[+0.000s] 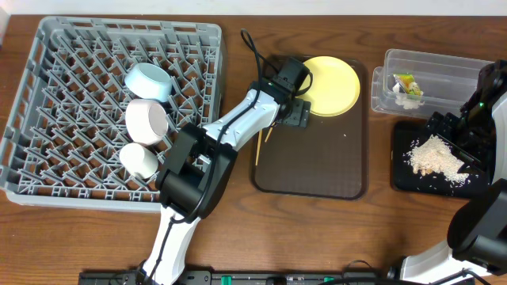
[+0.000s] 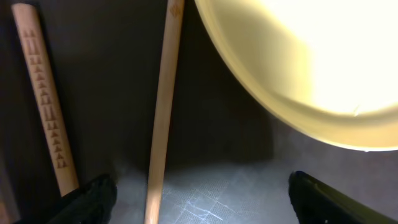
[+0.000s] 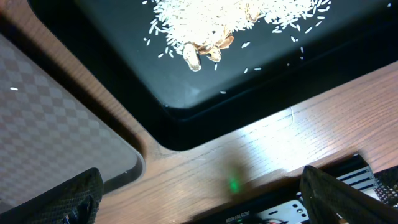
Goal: Sort waste into correct bins and load items into the dishwasher
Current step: 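Close the left gripper on one wooden chopstick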
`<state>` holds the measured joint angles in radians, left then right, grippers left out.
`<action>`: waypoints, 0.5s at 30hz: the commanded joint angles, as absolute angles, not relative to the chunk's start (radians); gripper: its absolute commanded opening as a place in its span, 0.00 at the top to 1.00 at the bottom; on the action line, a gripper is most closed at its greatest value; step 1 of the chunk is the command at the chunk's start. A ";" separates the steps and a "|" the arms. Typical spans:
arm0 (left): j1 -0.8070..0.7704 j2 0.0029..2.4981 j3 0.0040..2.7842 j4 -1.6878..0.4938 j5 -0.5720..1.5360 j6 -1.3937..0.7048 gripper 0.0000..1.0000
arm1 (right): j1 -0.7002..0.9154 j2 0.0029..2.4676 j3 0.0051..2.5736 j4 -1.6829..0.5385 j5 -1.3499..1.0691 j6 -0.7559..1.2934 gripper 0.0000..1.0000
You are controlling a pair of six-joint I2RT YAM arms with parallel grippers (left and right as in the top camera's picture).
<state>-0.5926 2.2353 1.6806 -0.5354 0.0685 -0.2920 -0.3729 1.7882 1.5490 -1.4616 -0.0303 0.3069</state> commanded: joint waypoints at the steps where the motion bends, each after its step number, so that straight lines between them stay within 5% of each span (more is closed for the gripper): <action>1: -0.596 2.251 1.678 -0.540 0.060 -0.294 0.16 | -0.374 1.765 1.550 -1.462 -0.035 0.313 0.01; 4: -0.597 2.251 1.668 -0.546 0.060 -0.294 0.27 | -0.374 1.765 1.550 -1.461 -0.035 0.313 0.01; 15: -0.597 2.251 1.567 -0.543 0.059 -0.294 0.28 | -0.374 1.765 1.550 -1.462 -0.035 0.313 0.01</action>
<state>-0.5972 2.2250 1.6302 -0.5209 0.0547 -0.2886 -0.3729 1.7882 1.5490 -1.4616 -0.0303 0.3069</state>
